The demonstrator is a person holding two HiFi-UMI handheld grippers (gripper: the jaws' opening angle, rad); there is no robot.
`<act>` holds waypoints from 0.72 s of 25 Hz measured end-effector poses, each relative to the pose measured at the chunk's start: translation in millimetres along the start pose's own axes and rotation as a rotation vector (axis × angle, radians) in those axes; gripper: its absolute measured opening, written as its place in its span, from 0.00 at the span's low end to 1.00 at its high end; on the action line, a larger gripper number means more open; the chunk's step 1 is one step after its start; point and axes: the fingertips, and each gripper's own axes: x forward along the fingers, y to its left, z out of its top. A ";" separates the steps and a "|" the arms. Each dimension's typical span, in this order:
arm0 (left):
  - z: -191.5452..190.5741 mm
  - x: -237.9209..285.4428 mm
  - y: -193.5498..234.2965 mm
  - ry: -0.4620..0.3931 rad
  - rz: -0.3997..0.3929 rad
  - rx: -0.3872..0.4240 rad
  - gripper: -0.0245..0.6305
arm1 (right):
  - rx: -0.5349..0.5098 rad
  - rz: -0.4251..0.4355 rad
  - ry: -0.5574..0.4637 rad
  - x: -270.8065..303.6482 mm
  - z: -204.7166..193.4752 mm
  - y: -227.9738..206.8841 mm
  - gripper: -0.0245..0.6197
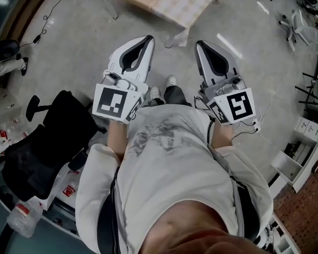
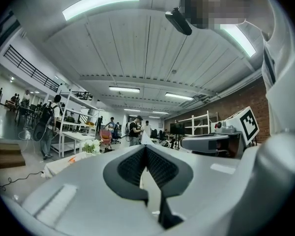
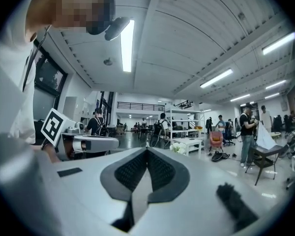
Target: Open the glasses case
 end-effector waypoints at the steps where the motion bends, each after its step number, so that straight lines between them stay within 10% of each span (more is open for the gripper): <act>1: -1.7 4.4 3.0 0.004 0.002 -0.003 0.04 | 0.002 0.002 0.002 4.1 -1.1 -4.2 0.06; 18: -11.3 114.5 53.0 0.041 0.090 -0.002 0.04 | 0.036 0.088 0.012 80.0 -12.5 -107.3 0.06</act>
